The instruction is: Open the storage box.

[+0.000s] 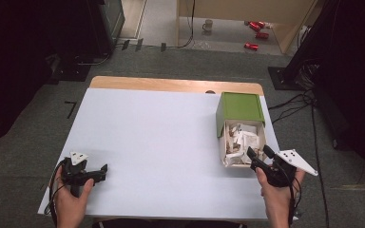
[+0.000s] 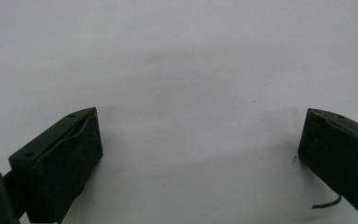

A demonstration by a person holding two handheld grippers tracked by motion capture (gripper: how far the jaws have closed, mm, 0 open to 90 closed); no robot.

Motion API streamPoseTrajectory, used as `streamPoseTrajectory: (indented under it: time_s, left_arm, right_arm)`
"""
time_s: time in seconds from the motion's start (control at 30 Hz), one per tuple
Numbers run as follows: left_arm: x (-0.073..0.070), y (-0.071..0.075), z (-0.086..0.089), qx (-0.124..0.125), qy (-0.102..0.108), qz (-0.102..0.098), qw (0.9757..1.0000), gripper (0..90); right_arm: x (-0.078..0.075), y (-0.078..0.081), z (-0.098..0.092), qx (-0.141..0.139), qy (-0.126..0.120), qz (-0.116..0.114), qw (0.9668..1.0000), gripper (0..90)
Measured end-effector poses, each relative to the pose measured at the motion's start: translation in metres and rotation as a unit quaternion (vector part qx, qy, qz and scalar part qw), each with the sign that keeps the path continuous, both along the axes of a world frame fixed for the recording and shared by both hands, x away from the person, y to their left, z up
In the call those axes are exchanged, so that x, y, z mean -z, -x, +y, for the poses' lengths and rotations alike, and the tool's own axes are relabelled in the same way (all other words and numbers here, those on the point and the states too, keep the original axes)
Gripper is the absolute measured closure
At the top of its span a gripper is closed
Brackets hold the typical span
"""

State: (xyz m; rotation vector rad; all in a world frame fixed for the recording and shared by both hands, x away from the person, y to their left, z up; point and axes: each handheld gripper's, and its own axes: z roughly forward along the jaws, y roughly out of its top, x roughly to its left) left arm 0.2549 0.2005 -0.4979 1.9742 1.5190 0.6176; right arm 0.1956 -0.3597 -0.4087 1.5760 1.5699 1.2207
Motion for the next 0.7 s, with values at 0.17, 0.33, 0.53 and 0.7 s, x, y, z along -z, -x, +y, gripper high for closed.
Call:
streamPoseTrajectory:
  time_s: [0.17,0.33,0.53,0.7]
  left_arm:
    - [0.0,0.0,0.0,0.0,0.0,0.0,1.0,0.0]
    - [0.0,0.0,0.0,0.0,0.0,0.0,1.0,0.0]
    - [0.0,0.0,0.0,0.0,0.0,0.0,1.0,0.0]
    - [0.0,0.0,0.0,0.0,0.0,0.0,1.0,0.0]
  right_arm:
    - [0.001,-0.002,0.007,-0.009,-0.003,0.0,1.0,35.5]
    - [0.001,-0.002,0.013,-0.019,-0.004,0.001,0.9998,35.1]
    - [0.004,-0.003,0.02,-0.029,-0.004,0.004,0.9996,35.0]
    - [0.008,-0.005,0.026,-0.037,-0.002,0.007,0.9993,35.1]
